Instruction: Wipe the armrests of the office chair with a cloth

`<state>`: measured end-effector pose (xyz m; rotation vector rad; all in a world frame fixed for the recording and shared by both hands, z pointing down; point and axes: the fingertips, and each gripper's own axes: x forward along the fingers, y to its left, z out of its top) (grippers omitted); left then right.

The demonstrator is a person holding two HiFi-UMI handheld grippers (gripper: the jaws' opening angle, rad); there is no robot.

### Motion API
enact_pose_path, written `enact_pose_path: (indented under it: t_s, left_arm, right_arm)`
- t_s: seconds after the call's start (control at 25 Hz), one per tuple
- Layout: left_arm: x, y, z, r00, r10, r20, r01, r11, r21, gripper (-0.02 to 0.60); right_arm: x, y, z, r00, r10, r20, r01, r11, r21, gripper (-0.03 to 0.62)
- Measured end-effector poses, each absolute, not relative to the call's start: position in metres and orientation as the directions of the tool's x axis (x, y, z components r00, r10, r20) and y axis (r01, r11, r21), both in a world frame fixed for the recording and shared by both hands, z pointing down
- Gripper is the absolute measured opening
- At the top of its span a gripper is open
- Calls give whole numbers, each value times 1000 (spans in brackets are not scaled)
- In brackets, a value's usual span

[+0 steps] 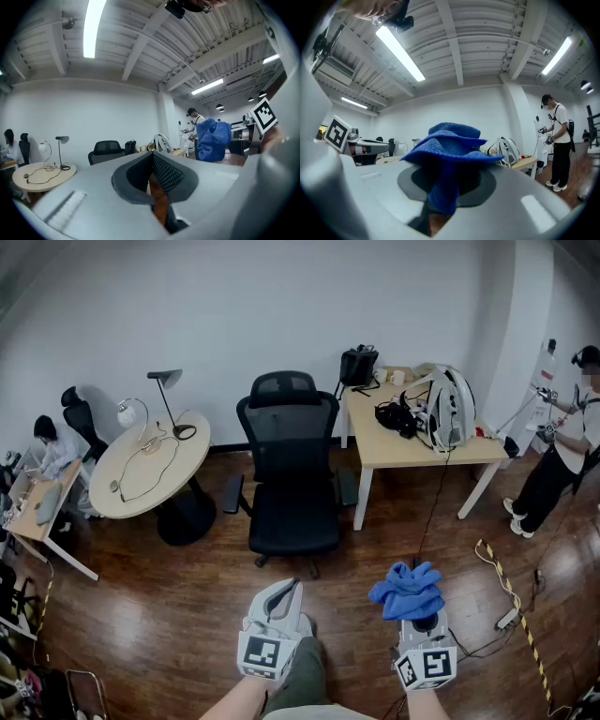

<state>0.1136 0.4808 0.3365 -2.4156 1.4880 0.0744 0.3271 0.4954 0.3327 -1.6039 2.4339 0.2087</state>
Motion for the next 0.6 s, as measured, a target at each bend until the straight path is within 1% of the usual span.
enact_pose_path:
  t_s: [0.08, 0.12, 0.16, 0.24, 0.36, 0.48, 0.52, 0.6]
  left_arm:
    - [105, 440, 355, 462, -881, -105, -884, -448, -133, 9]
    - [99, 419, 361, 467, -881, -74, -883, -459, -100, 10]
    - [93, 394, 365, 475, -877, -67, -879, -469, -91, 11]
    - [80, 338, 365, 494, -864, -101, -868, -481, -123, 12]
    - [65, 260, 364, 515, -851, -98, -855, -502, -131, 18]
    - [57, 196, 376, 543, -839, -35, -839, -541, -55, 18]
    - [54, 174, 382, 550, -835, -29, -835, -548, -51, 18]
    - [47, 127, 385, 562, -824, -67, -825, -553, -116, 18]
  right_arm:
    - [314, 457, 354, -389, -902, -188, -919, 394, 17, 91]
    - [307, 436, 360, -391, -904, -172, -919, 393, 21, 91]
    - [299, 412, 364, -391, -906, -165, -919, 393, 23, 91]
    - [283, 359, 368, -388, -908, -159, -921, 389, 24, 91]
    - [260, 282, 361, -376, -904, -205, -924, 382, 11, 91]
    - [240, 218, 372, -384, -905, -182, -922, 387, 21, 91]
    - [234, 197, 379, -385, -907, -173, -922, 386, 29, 91]
    - [222, 156, 388, -382, -911, -153, -924, 381, 38, 91]
